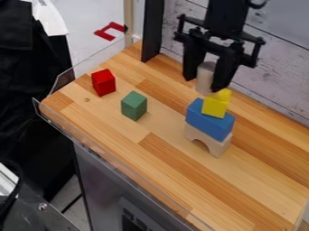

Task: Take the cylinder off the red cube and put it on top of the yellow cube

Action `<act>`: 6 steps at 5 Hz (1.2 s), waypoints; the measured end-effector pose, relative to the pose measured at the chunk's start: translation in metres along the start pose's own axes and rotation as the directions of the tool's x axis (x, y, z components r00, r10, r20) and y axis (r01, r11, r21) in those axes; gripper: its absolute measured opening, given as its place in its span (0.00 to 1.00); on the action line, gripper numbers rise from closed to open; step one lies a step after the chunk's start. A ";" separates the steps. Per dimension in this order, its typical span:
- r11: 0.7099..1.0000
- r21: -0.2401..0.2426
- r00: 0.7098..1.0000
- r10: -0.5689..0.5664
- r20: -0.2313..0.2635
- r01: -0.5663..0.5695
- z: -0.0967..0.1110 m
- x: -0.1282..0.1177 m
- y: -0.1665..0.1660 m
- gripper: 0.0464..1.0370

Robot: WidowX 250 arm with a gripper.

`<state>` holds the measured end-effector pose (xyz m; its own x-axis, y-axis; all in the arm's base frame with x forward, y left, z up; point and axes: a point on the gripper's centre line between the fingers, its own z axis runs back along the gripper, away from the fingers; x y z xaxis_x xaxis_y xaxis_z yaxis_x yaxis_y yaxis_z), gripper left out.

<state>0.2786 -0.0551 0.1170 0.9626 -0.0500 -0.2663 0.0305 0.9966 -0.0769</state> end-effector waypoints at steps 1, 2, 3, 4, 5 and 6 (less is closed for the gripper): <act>1.000 0.007 1.000 -0.013 -0.011 0.013 -0.004 0.006 -0.002 0.50; 1.000 0.004 1.000 -0.013 -0.004 0.013 -0.002 0.008 -0.002 0.50; 1.000 0.001 1.000 -0.013 0.010 0.013 0.000 0.011 -0.003 0.50; 1.000 -0.002 1.000 -0.008 0.001 0.008 -0.005 0.014 -0.002 0.50; 1.000 -0.002 1.000 -0.007 -0.001 0.007 -0.006 0.019 -0.003 0.50; 1.000 0.006 1.000 -0.002 -0.022 0.002 -0.012 0.020 -0.002 0.50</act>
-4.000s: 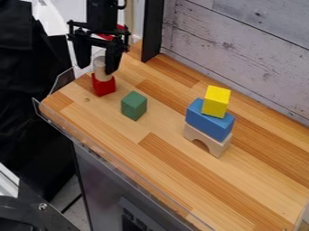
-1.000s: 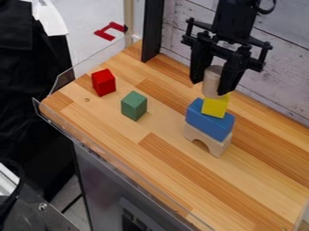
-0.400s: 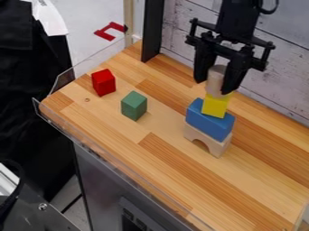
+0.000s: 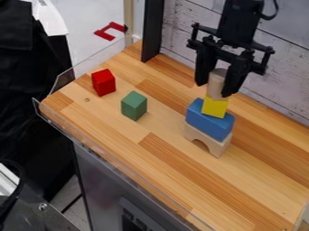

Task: Take the cylinder off the red cube and put it on top of the yellow cube

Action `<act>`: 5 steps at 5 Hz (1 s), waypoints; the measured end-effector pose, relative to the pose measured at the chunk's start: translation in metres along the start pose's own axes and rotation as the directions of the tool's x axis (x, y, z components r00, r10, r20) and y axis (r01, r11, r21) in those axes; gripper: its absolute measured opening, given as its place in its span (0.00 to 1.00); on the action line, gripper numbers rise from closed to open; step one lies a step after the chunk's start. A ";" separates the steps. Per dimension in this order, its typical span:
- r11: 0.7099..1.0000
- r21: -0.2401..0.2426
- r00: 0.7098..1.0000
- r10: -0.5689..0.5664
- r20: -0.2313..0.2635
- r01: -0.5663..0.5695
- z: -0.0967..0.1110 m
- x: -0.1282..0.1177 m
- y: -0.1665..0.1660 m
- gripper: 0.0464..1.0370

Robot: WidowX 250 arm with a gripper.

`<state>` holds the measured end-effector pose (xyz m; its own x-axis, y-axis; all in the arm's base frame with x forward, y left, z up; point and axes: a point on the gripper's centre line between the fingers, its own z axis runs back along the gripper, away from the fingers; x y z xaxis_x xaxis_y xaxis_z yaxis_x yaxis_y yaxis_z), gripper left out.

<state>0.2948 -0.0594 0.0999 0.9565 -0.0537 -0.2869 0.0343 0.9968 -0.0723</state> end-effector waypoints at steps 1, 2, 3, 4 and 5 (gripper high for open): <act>1.000 0.003 1.000 0.001 -0.003 -0.001 0.000 0.002 0.001 0.54; 1.000 -0.004 1.000 0.019 -0.007 -0.019 0.000 0.001 0.002 0.84; 0.999 -0.017 0.999 0.030 0.022 -0.030 0.010 -0.002 0.004 0.97; 0.997 -0.052 0.996 0.052 0.073 -0.048 0.032 -0.013 0.011 0.96; 0.992 -0.090 0.985 0.104 0.139 -0.092 0.060 -0.037 0.033 0.96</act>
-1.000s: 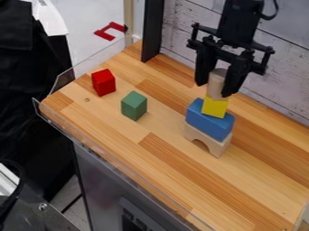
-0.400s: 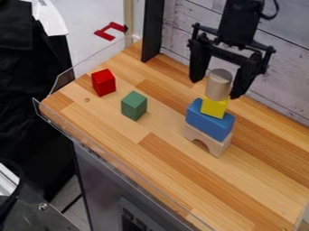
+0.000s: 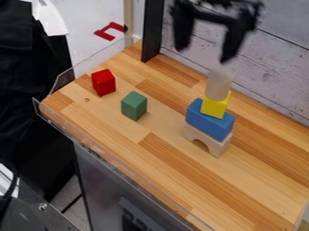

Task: Take the cylinder off the red cube and put it on top of the yellow cube

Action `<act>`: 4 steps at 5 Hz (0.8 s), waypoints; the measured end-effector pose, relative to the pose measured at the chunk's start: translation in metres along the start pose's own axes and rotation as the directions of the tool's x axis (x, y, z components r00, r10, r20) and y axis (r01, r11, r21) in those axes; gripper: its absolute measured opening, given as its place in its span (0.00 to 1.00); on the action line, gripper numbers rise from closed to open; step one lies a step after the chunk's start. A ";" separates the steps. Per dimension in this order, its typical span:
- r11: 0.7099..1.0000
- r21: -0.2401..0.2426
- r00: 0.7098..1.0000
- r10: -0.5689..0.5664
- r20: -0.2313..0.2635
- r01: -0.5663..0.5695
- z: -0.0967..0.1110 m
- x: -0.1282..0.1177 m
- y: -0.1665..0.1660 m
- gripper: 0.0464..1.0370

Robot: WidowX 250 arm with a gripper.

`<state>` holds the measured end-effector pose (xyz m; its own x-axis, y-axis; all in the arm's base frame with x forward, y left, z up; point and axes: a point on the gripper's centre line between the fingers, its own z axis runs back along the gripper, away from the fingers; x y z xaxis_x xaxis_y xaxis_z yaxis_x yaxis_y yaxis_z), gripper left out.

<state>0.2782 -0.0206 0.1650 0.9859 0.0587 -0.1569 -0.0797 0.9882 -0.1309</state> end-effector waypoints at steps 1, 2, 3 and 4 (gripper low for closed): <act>0.997 0.004 0.997 0.071 0.011 -0.072 0.007 -0.014 0.036 0.96; 0.989 0.024 0.989 0.145 0.026 -0.146 0.002 -0.015 0.078 0.96; 0.985 0.053 0.986 0.160 0.035 -0.162 -0.008 -0.008 0.099 0.96; 0.990 0.069 0.992 0.123 0.037 -0.125 -0.017 -0.002 0.105 0.96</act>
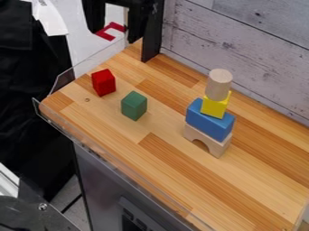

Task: Take the cylinder off the red cube and put it on top of the yellow cube

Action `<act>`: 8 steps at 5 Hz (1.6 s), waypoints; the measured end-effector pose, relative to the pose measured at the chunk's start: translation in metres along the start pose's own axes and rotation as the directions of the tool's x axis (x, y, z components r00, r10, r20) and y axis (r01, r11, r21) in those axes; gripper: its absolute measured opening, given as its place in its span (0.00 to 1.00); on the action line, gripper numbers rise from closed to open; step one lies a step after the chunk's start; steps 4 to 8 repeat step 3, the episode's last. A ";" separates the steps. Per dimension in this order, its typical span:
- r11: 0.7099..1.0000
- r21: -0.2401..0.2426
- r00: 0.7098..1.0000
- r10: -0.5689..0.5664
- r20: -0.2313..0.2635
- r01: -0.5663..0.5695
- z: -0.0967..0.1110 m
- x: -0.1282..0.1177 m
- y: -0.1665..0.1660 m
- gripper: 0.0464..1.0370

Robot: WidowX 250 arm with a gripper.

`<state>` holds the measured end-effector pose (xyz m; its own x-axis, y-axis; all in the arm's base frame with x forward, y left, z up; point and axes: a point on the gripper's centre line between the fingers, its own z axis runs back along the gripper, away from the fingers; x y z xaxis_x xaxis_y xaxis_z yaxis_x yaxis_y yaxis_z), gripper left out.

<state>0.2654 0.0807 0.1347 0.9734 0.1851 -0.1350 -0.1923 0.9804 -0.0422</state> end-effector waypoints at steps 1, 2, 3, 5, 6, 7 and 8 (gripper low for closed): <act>0.999 0.006 0.999 -0.033 0.010 0.033 -0.007 0.001 -0.002 0.96; 0.999 0.011 0.999 -0.038 -0.004 0.038 -0.023 0.005 -0.001 0.96; 1.000 0.009 1.000 0.019 0.007 -0.020 -0.029 0.006 0.002 0.96; 1.000 0.009 1.000 0.019 0.007 -0.020 -0.029 0.006 0.002 0.96; 1.000 0.009 1.000 0.019 0.007 -0.020 -0.029 0.006 0.002 0.96; 1.000 0.009 1.000 0.019 0.007 -0.020 -0.029 0.006 0.002 0.96; 1.000 0.009 1.000 0.019 0.007 -0.020 -0.029 0.006 0.002 0.96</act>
